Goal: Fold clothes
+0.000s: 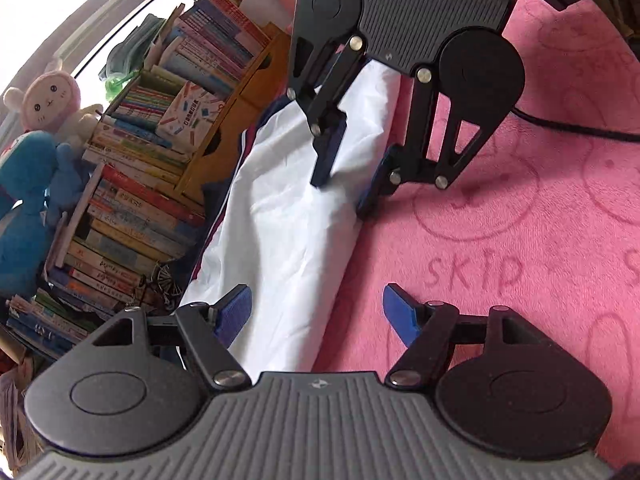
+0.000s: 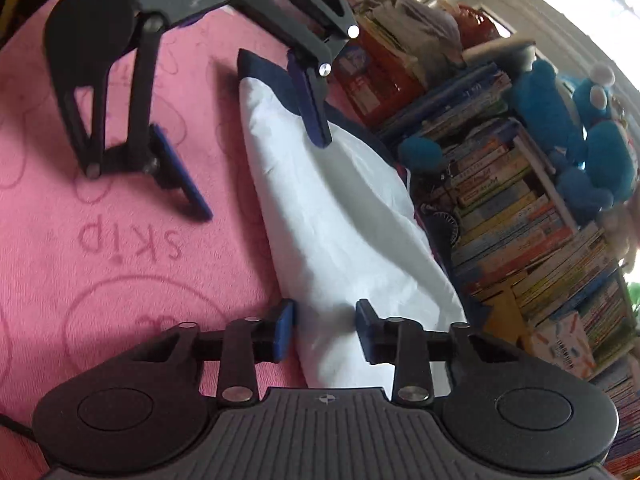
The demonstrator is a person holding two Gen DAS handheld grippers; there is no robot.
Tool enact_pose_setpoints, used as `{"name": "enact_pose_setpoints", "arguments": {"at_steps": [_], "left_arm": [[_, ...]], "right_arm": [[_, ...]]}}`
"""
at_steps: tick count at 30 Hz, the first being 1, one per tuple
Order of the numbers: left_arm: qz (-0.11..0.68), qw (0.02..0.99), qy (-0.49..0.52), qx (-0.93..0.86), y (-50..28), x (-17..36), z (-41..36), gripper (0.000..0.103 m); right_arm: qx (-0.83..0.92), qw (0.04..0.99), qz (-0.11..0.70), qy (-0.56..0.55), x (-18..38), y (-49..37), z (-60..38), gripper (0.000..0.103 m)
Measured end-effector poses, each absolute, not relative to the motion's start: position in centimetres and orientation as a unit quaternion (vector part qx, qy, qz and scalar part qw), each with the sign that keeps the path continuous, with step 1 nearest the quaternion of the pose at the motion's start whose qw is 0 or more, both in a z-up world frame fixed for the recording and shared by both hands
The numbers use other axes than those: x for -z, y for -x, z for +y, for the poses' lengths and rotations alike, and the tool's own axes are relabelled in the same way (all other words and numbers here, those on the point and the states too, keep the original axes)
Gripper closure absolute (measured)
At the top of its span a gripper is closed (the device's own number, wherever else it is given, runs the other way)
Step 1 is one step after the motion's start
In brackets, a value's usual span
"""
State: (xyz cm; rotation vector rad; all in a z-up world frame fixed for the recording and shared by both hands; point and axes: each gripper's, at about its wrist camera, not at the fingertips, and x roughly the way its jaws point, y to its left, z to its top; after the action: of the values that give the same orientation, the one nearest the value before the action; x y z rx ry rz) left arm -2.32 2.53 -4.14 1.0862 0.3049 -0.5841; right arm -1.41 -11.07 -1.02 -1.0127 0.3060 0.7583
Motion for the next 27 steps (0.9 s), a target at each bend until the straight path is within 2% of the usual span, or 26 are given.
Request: {"name": "enact_pose_setpoints", "arguments": {"at_steps": [2,4,5,6,8,9,10,11,12,13,14,15,16,17,18,19,20,22,24,27], "left_arm": [[0.142,0.808,-0.51,0.259,1.3,4.4,1.6,0.03],[0.141,0.81,-0.513,0.246,0.2,4.6,0.7,0.056],[0.148,0.81,-0.518,0.234,-0.3,4.8,0.4,0.074],[0.157,0.812,-0.511,0.235,-0.7,4.6,0.4,0.08],[0.171,0.824,-0.48,0.247,-1.1,3.5,1.0,0.082],[0.175,0.831,-0.465,0.251,-1.1,2.8,1.4,0.082],[0.175,0.834,-0.458,0.253,-1.0,2.3,1.6,0.082],[0.175,0.836,-0.452,0.255,-0.9,1.9,1.8,0.082],[0.172,0.836,-0.455,0.255,-0.7,1.6,1.9,0.081],[0.17,0.833,-0.462,0.254,-0.6,1.6,1.8,0.079],[0.162,0.823,-0.484,0.251,-0.3,2.0,1.6,0.076],[0.153,0.811,-0.507,0.248,-0.1,2.4,1.3,0.068],[0.139,0.797,-0.535,0.245,0.1,3.0,1.0,0.062],[0.125,0.78,-0.561,0.246,0.3,3.6,0.6,0.05],[0.117,0.767,-0.578,0.252,0.3,4.2,0.2,0.043],[0.11,0.754,-0.593,0.258,0.3,4.7,-0.2,0.042],[0.103,0.741,-0.608,0.265,0.4,5.2,-0.6,0.044],[0.104,0.73,-0.622,0.265,-0.2,5.8,-1.4,0.063],[0.112,0.725,-0.629,0.256,-1.0,6.1,-1.9,0.093],[0.15,0.724,-0.62,0.263,-1.8,5.8,-1.0,0.097]], "right_arm": [[-0.355,0.804,0.151,0.453,0.5,1.9,-11.4,0.075],[-0.356,0.816,0.16,0.426,-0.2,1.8,-12.0,0.076],[-0.356,0.822,0.165,0.412,-0.6,1.6,-12.3,0.076],[-0.354,0.826,0.165,0.406,-0.7,1.6,-12.5,0.075],[-0.337,0.825,0.141,0.43,-0.4,2.0,-12.6,0.066],[-0.329,0.819,0.12,0.455,0.1,2.4,-12.4,0.052],[-0.321,0.811,0.101,0.479,0.7,2.8,-12.1,0.044],[-0.317,0.8,0.084,0.503,1.4,3.0,-11.4,0.044],[-0.312,0.789,0.07,0.525,2.1,3.2,-10.8,0.045],[-0.305,0.782,0.063,0.54,2.7,3.1,-10.2,0.05],[-0.299,0.779,0.062,0.547,3.0,2.7,-9.6,0.073],[-0.292,0.777,0.062,0.555,3.4,2.4,-9.0,0.083],[-0.287,0.774,0.061,0.561,3.7,2.1,-8.5,0.085],[-0.286,0.773,0.057,0.564,3.7,1.9,-8.5,0.087],[-0.285,0.771,0.054,0.567,3.7,1.8,-8.4,0.087],[-0.285,0.769,0.05,0.57,3.7,1.7,-8.4,0.087],[-0.284,0.768,0.047,0.573,3.7,1.5,-8.3,0.087],[-0.282,0.765,0.041,0.578,3.6,1.1,-8.2,0.088],[-0.279,0.757,0.036,0.59,3.9,0.4,-8.1,0.088],[-0.275,0.742,0.048,0.609,4.7,-0.3,-9.2,0.095]]}}
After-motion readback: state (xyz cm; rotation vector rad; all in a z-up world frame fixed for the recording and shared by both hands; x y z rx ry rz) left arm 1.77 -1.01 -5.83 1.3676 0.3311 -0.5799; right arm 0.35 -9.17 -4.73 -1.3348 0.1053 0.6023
